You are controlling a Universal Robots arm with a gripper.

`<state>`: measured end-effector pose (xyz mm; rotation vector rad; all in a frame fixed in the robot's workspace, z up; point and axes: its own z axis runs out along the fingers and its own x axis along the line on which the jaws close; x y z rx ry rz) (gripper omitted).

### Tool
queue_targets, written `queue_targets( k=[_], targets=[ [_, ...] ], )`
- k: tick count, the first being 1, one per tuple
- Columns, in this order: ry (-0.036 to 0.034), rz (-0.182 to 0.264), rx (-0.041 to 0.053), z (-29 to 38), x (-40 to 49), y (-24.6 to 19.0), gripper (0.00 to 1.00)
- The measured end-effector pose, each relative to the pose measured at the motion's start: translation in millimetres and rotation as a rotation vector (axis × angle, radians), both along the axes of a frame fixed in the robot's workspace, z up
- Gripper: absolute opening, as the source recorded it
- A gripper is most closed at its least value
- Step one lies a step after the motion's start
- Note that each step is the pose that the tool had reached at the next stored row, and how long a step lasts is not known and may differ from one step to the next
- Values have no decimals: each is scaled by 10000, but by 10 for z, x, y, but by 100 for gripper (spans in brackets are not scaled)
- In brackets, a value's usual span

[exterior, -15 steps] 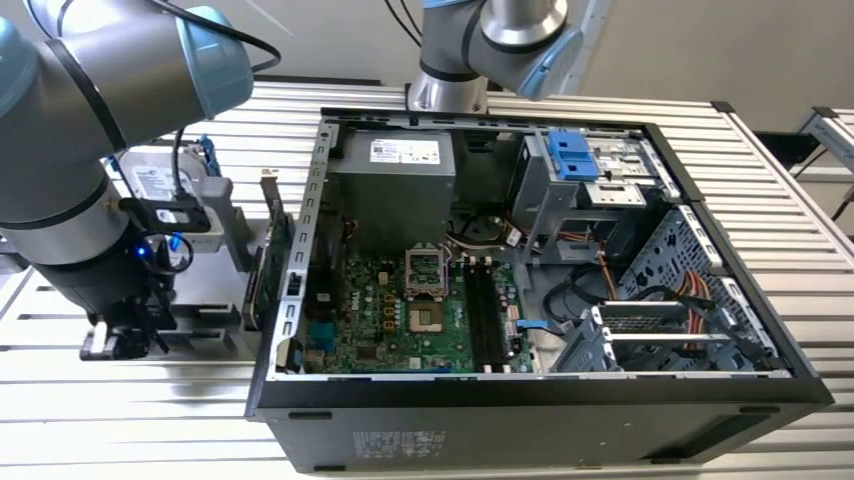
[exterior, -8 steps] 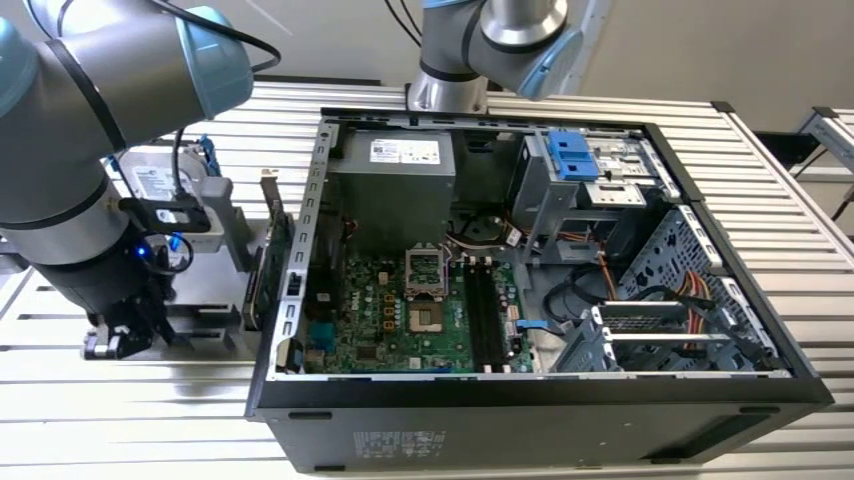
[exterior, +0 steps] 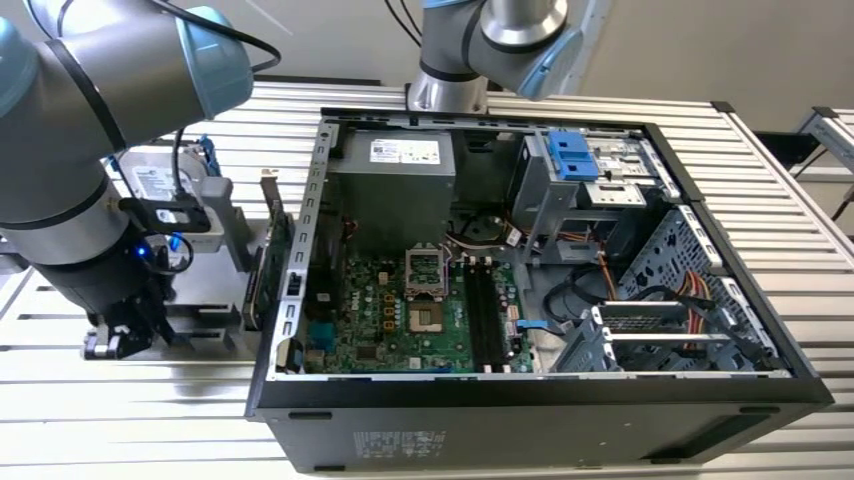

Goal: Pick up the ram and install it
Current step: 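Pick up the ram and move it above insertion slot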

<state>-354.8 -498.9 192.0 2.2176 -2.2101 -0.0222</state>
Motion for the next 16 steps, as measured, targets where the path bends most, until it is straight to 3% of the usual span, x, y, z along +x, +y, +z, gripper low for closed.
queue_targets(
  k=[6, 16],
  targets=[
    [-4, 0, 4, 4, 1, 1, 0],
    [0, 0, 0, 115, 0, 0, 0]
  ],
)
